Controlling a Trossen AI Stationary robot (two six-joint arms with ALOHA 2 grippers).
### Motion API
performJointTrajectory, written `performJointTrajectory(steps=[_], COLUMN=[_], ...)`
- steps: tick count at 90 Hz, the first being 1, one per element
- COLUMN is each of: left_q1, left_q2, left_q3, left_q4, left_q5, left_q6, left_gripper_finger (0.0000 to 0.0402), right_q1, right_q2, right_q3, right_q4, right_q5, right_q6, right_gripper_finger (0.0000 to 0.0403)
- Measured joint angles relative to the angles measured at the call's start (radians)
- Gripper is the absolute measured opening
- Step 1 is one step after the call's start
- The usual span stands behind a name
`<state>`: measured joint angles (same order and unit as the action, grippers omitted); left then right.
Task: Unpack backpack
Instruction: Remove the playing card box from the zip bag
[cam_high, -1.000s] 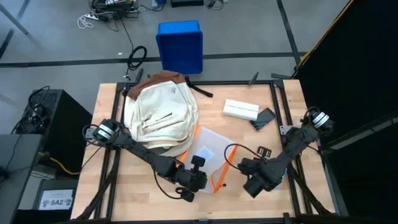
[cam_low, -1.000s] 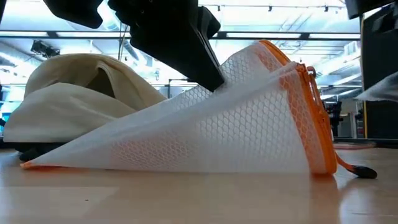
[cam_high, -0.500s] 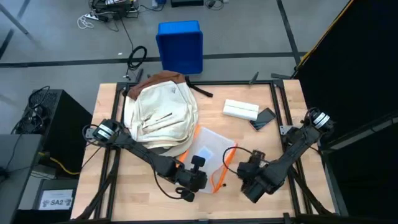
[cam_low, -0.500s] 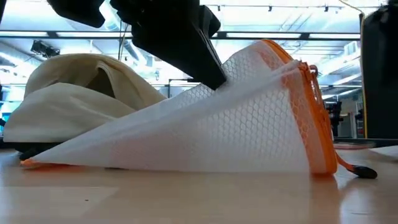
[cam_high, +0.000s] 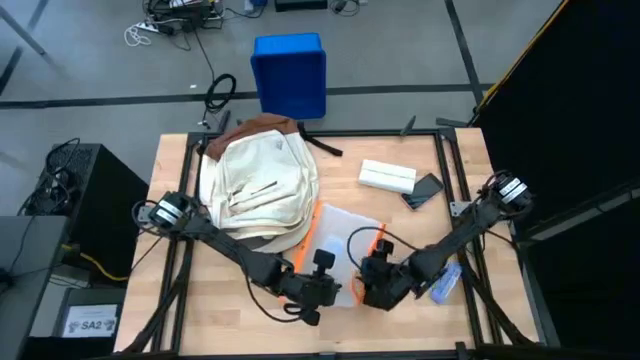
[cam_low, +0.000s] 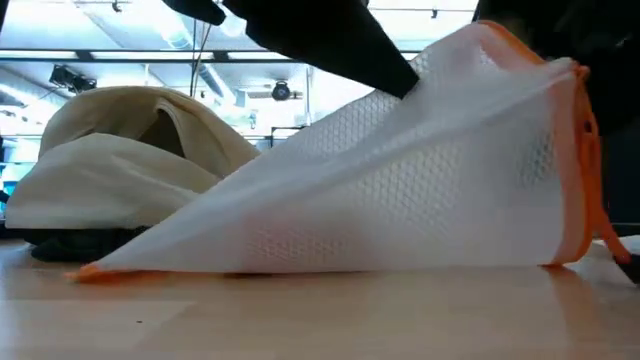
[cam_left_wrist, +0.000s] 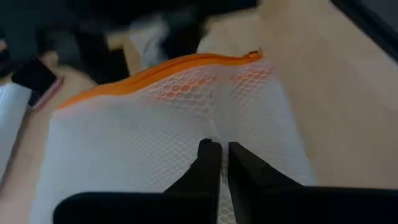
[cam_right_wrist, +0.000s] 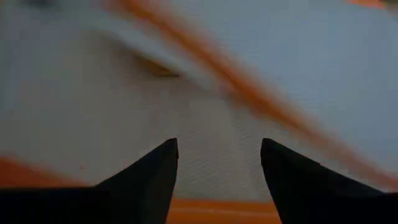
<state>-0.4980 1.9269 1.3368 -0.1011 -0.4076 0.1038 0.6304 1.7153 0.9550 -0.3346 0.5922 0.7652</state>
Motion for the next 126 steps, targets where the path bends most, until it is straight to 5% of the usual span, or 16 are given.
performJointTrajectory(steps=[27,69,86,103,126], left_q1=[0.000,-0.008,-0.003,0.013,0.012], left_q2=[-0.097,-0.220,-0.219,-0.219,-0.219], left_q3=[-0.258,-0.772,-0.860,-0.865,-0.864], left_q4=[0.353,0.991,1.114,1.107,1.077], left_q5=[0.063,0.244,0.243,0.268,0.275], left_q6=[-0.030,-0.140,-0.157,-0.155,-0.156], left_gripper_finger=[0.0000,0.0000,0.0000,0.0000,0.0000], right_q1=[-0.059,-0.108,-0.127,-0.151,-0.171], right_q2=[0.000,0.001,0.017,0.151,0.224], right_q3=[-0.081,-0.082,-0.082,-0.080,-0.055], right_q4=[0.191,0.318,0.336,0.525,0.540], right_q5=[0.003,0.040,0.040,-0.013,-0.027], right_q6=[-0.044,-0.141,-0.150,-0.288,-0.350], right_gripper_finger=[0.0182,0.0227,0.0235,0.0234,0.0226])
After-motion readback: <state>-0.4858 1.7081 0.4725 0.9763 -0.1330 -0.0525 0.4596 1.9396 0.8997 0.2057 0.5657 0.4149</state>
